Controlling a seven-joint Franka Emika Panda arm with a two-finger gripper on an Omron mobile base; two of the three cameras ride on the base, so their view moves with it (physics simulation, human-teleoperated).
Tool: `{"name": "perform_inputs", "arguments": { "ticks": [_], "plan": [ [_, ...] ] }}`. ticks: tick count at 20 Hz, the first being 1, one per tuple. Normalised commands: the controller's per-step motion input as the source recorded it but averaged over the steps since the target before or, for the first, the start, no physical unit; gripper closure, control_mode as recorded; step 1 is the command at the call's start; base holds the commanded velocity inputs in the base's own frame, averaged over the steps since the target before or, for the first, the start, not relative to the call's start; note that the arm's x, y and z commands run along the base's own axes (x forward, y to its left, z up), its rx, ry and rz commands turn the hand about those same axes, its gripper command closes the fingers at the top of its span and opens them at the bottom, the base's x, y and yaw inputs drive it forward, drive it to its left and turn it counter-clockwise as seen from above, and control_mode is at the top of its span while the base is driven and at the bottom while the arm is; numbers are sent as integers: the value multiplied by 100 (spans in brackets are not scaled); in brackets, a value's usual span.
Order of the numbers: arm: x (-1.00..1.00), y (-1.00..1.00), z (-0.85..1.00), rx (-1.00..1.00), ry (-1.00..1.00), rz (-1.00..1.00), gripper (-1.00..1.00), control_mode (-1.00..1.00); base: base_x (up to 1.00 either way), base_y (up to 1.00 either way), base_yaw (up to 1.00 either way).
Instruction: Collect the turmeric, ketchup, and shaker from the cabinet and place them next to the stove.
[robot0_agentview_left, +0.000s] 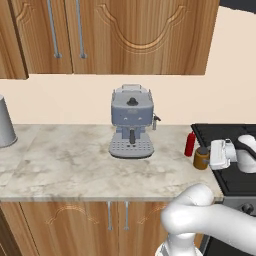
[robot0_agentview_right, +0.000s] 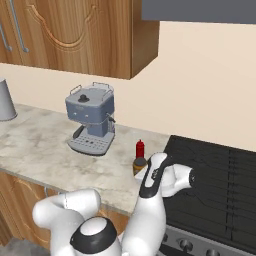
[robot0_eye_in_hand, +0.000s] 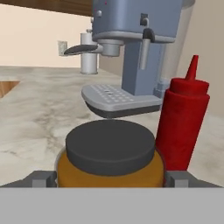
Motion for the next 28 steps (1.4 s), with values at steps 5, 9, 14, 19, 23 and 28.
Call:
{"name": "perform_inputs", "arguments": {
  "ticks": [5, 9, 14, 19, 23, 28],
  "plan": [
    [0, 0, -1, 0, 0, 0, -100, -100, 0, 0, 0],
    [-7, -3, 27, 0, 1, 0, -100, -100, 0, 0, 0],
    [-9, -8, 19, -1, 5, 0, -100, -100, 0, 0, 0],
    [-9, 15, -48, -1, 15, 5, -100, -100, 0, 0, 0],
    [0, -1, -68, 0, 2, 8, -100, -100, 0, 0, 0],
    [-13, -19, 17, 0, -4, 0, -100, -100, 0, 0, 0]
  ]
}}
